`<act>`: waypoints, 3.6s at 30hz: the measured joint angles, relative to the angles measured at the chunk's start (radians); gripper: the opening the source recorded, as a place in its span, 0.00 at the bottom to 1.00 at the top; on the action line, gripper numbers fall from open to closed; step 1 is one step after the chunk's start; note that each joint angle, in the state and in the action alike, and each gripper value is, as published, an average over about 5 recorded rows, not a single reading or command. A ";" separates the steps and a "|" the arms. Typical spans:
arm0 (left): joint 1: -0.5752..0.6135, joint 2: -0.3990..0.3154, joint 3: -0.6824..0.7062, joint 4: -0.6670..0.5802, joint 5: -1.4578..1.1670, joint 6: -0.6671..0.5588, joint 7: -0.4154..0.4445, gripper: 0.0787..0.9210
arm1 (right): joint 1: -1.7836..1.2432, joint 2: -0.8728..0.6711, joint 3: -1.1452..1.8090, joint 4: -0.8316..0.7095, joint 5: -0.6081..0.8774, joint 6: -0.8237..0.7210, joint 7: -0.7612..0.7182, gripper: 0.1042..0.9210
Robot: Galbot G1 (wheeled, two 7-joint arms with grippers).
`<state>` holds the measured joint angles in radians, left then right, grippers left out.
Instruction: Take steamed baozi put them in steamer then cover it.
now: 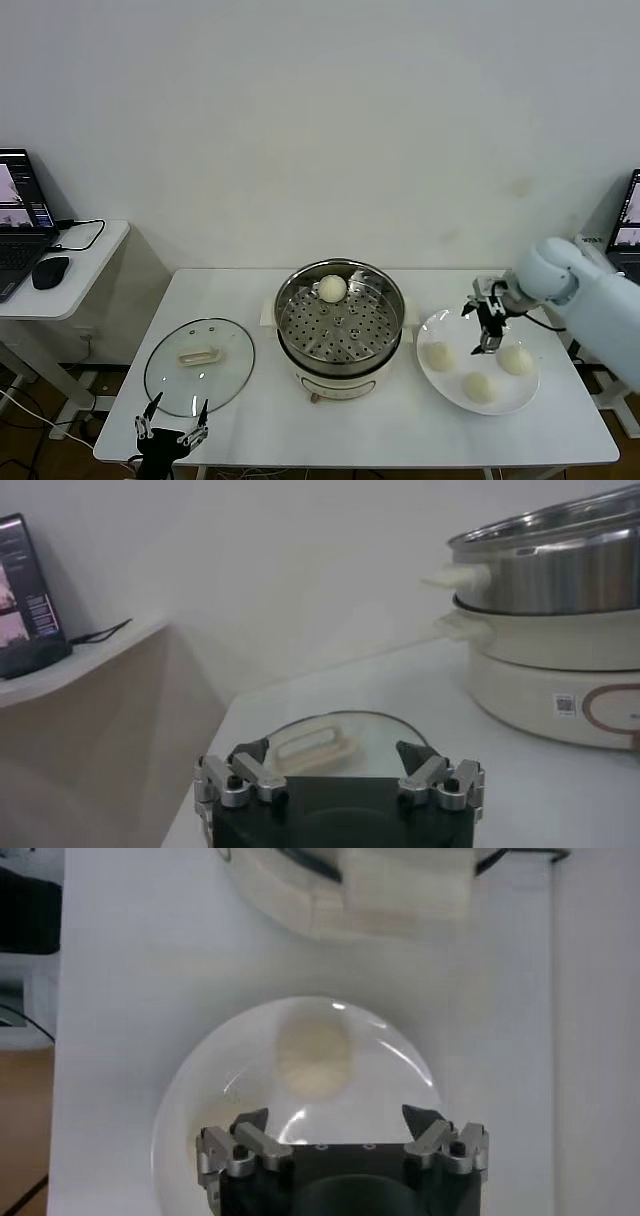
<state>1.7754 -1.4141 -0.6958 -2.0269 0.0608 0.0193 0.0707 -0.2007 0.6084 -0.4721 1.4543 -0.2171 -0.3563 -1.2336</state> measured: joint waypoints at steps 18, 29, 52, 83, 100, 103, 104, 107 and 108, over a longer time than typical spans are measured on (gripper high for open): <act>-0.025 -0.003 0.002 0.034 0.002 0.003 0.002 0.88 | -0.076 0.140 0.032 -0.126 -0.075 0.044 0.062 0.88; -0.027 -0.003 0.002 0.040 0.003 0.003 0.003 0.88 | -0.102 0.174 0.045 -0.164 -0.114 0.060 0.065 0.88; -0.026 -0.009 0.013 0.045 0.013 0.004 0.003 0.88 | -0.125 0.192 0.076 -0.192 -0.133 0.062 0.073 0.79; -0.044 -0.011 0.018 0.017 0.019 0.003 0.000 0.88 | 0.336 0.067 -0.201 -0.040 0.179 -0.050 -0.043 0.55; -0.038 -0.018 0.012 -0.018 0.014 0.003 -0.005 0.88 | 0.663 0.313 -0.464 -0.066 0.458 -0.184 -0.049 0.55; -0.035 -0.018 0.010 -0.025 0.011 0.003 -0.006 0.88 | 0.680 0.374 -0.489 -0.095 0.477 -0.197 -0.046 0.55; -0.034 -0.017 0.010 -0.028 0.010 0.003 -0.005 0.88 | 0.683 0.394 -0.497 -0.105 0.482 -0.201 -0.045 0.55; -0.032 -0.016 0.009 -0.031 0.005 0.003 -0.005 0.88 | 0.687 0.453 -0.519 -0.139 0.492 -0.211 -0.040 0.55; -0.033 -0.016 0.008 -0.030 0.003 0.003 -0.006 0.88 | 0.687 0.471 -0.525 -0.150 0.493 -0.213 -0.039 0.55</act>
<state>1.7429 -1.4304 -0.6874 -2.0569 0.0640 0.0227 0.0650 0.4861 1.0790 -0.9974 1.3041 0.2761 -0.5691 -1.2726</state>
